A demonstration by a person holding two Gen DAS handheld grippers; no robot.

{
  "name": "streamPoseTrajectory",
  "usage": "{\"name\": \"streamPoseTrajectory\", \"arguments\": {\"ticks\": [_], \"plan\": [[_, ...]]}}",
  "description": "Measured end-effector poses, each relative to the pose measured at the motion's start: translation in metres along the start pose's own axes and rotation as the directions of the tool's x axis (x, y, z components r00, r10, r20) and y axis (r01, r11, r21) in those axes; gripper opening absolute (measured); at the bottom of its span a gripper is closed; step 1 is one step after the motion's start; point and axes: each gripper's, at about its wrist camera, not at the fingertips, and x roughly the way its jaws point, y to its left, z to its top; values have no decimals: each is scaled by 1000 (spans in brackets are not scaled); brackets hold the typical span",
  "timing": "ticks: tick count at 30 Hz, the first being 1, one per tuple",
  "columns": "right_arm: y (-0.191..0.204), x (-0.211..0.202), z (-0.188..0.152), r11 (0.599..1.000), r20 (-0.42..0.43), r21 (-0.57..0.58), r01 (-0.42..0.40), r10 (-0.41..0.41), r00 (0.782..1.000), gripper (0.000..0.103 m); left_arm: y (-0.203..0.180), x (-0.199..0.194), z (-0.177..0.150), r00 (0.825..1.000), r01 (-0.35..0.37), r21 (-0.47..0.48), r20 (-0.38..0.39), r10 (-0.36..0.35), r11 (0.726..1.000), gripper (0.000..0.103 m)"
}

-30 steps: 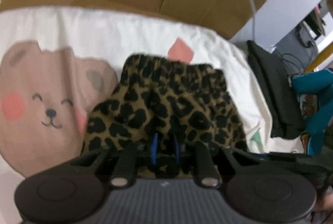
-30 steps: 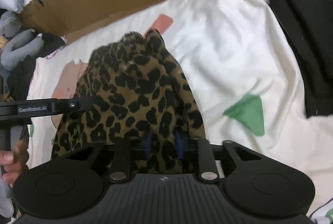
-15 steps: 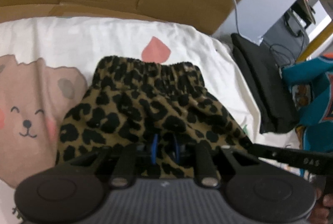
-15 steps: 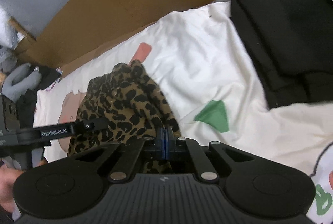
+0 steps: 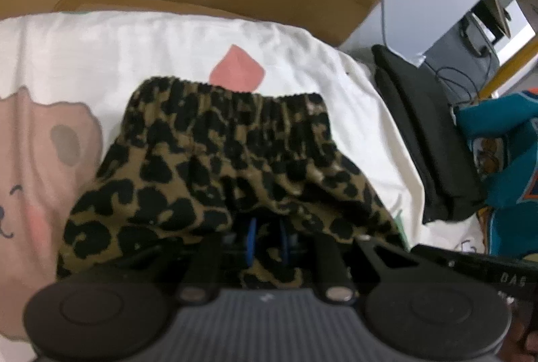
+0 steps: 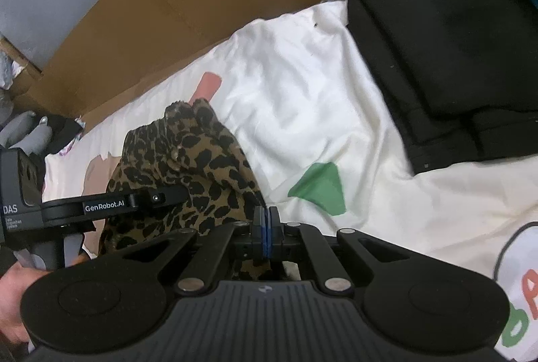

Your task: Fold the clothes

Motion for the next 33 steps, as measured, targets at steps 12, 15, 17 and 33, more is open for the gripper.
{"name": "streamPoseTrajectory", "arguments": {"ticks": [12, 15, 17, 33], "plan": [[25, -6, 16, 994, 60, -102, -28, 34, 998, 19, 6, -76, 3, 992, -10, 6, 127, 9, 1000, 13], [45, -1, 20, 985, 59, -170, -29, 39, 997, 32, 19, -92, 5, 982, -73, -13, 172, 74, 997, 13], [58, 3, 21, 977, 61, -212, -36, 50, 997, 36, 32, -94, 6, 978, -99, -50, 180, 106, 994, 13], [106, 84, 43, 947, -15, -322, 2, -7, 1000, 13, 71, -42, 0, 993, -85, -171, 62, 97, 982, 13]]}}
